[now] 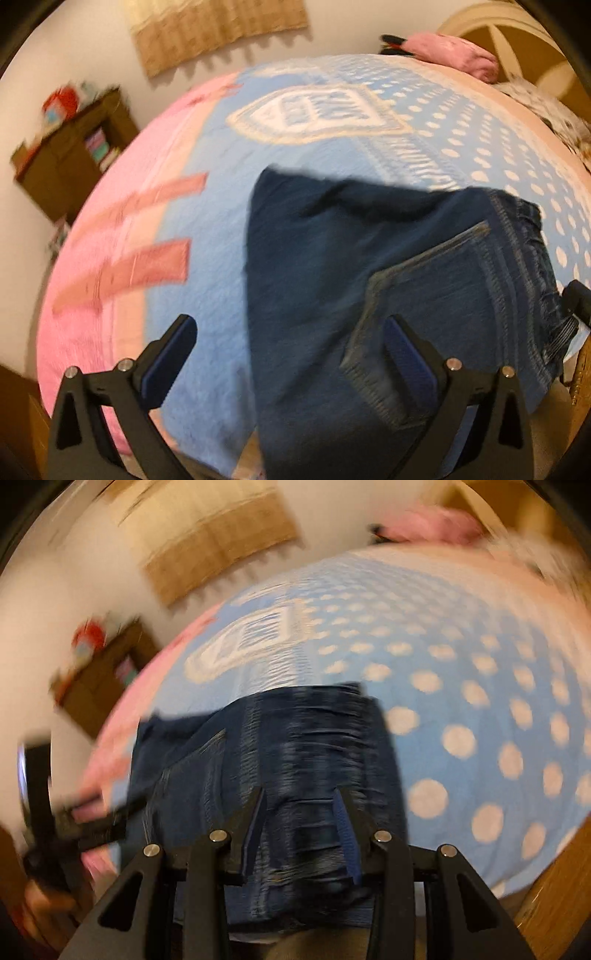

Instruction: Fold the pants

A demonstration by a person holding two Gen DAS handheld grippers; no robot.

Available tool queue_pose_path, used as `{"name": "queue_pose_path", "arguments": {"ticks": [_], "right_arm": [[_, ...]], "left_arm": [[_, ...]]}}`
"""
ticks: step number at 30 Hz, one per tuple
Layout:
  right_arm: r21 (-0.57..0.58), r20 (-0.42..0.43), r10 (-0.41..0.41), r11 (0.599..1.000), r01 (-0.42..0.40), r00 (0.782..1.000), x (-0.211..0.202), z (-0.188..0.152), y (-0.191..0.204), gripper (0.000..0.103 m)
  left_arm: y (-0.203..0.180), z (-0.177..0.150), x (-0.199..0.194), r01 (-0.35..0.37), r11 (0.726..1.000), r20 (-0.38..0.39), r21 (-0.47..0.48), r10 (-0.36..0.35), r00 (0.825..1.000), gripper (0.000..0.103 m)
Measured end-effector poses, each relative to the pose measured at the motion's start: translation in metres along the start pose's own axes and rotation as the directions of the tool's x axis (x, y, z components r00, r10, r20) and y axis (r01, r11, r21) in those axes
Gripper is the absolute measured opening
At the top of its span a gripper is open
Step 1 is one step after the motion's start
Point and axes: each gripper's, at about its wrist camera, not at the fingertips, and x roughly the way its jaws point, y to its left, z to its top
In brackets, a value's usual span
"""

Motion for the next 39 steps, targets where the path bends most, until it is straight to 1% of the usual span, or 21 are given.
{"name": "queue_pose_path", "arguments": {"ticks": [2,3,5,6,8,10,12,14,17,18,19,20,22,23,25,27,29,30,35,37,39], "right_arm": [[-0.088,-0.024,0.014,0.996,-0.016,1.0,0.002,-0.002,0.017,0.041],[-0.106,-0.064,-0.002,0.994,-0.005,0.998,0.008,-0.004,0.019,0.041],[-0.077,-0.149,-0.042,0.997,0.03,0.988,0.021,-0.011,0.01,0.042],[-0.039,-0.164,-0.025,0.999,0.019,0.986,0.022,-0.015,0.001,0.041],[0.041,-0.145,0.04,0.999,-0.034,0.989,0.016,-0.018,-0.015,0.041],[0.101,-0.149,0.076,0.993,-0.061,0.986,0.012,-0.02,-0.025,0.041],[0.114,-0.149,0.082,0.991,-0.066,0.985,0.011,-0.022,-0.027,0.041],[0.09,-0.146,0.072,0.994,-0.059,0.987,0.012,-0.024,-0.023,0.042],[0.065,-0.145,0.062,0.996,-0.053,0.987,0.017,-0.023,-0.018,0.042],[0.066,-0.145,0.063,0.996,-0.054,0.987,0.017,-0.024,-0.018,0.042],[0.072,-0.144,0.066,0.996,-0.057,0.987,0.016,-0.025,-0.019,0.042],[0.085,-0.145,0.071,0.995,-0.059,0.987,0.016,-0.026,-0.02,0.042],[0.103,-0.133,0.082,0.992,-0.069,0.988,0.015,-0.028,-0.023,0.042],[0.107,-0.127,0.086,0.992,-0.073,0.988,0.014,-0.03,-0.023,0.042],[0.114,-0.117,0.094,0.99,-0.081,0.989,0.012,-0.032,-0.024,0.042],[0.125,-0.106,0.111,0.987,-0.097,0.988,0.01,-0.034,-0.027,0.043],[0.148,-0.091,0.137,0.981,-0.123,0.986,0.01,-0.035,-0.03,0.047],[0.161,-0.081,0.152,0.977,-0.137,0.985,0.008,-0.037,-0.032,0.048],[0.192,-0.055,0.178,0.968,-0.164,0.983,0.008,-0.038,-0.032,0.055],[0.182,-0.054,0.175,0.97,-0.163,0.983,0.008,-0.038,-0.028,0.059],[0.171,-0.056,0.174,0.972,-0.162,0.983,0.009,-0.037,-0.025,0.065]], "left_arm": [[-0.009,0.016,0.004,0.014,0.999,0.02,0.03,-0.015,1.0,0.103],[-0.013,0.027,0.01,0.009,0.999,0.017,0.046,-0.01,1.0,0.103],[-0.017,0.045,0.026,-0.007,0.998,0.002,0.061,0.007,1.0,0.103],[-0.019,0.053,0.032,0.001,0.998,-0.005,0.062,-0.001,1.0,0.103],[-0.021,0.067,0.052,0.009,0.998,-0.034,0.063,-0.007,0.999,0.103],[-0.019,0.076,0.072,0.035,0.999,-0.075,0.033,-0.032,0.997,0.103],[-0.016,0.079,0.091,0.074,0.997,-0.117,-0.02,-0.076,0.99,0.103],[-0.01,0.083,0.106,0.098,0.993,-0.136,-0.066,-0.106,0.985,0.103],[-0.011,0.091,0.119,0.087,0.994,-0.133,-0.069,-0.095,0.987,0.103],[-0.011,0.094,0.122,0.066,0.996,-0.141,-0.062,-0.074,0.987,0.103],[-0.009,0.098,0.127,0.032,0.998,-0.153,-0.054,-0.04,0.987,0.103],[-0.001,0.102,0.134,0.025,0.997,-0.185,-0.067,-0.037,0.982,0.103],[0.017,0.107,0.138,0.093,0.986,-0.212,-0.137,-0.12,0.97,0.103],[0.026,0.11,0.131,0.089,0.985,-0.191,-0.149,-0.117,0.975,0.103],[0.041,0.113,0.113,0.007,0.992,-0.147,-0.125,-0.026,0.989,0.101],[0.057,0.109,0.088,-0.039,0.993,-0.07,-0.115,0.032,0.997,0.101],[0.077,0.098,0.064,-0.038,0.988,-0.017,-0.147,0.035,0.999,0.101],[0.084,0.093,0.058,-0.028,0.986,-0.012,-0.163,0.027,1.0,0.101],[0.112,0.042,0.035,0.062,0.957,-0.008,-0.282,-0.067,0.998,0.101],[0.112,0.025,0.035,0.115,0.944,-0.015,-0.309,-0.126,0.992,0.101],[0.103,0.015,0.038,0.147,0.939,-0.024,-0.312,-0.163,0.986,0.101]]}}
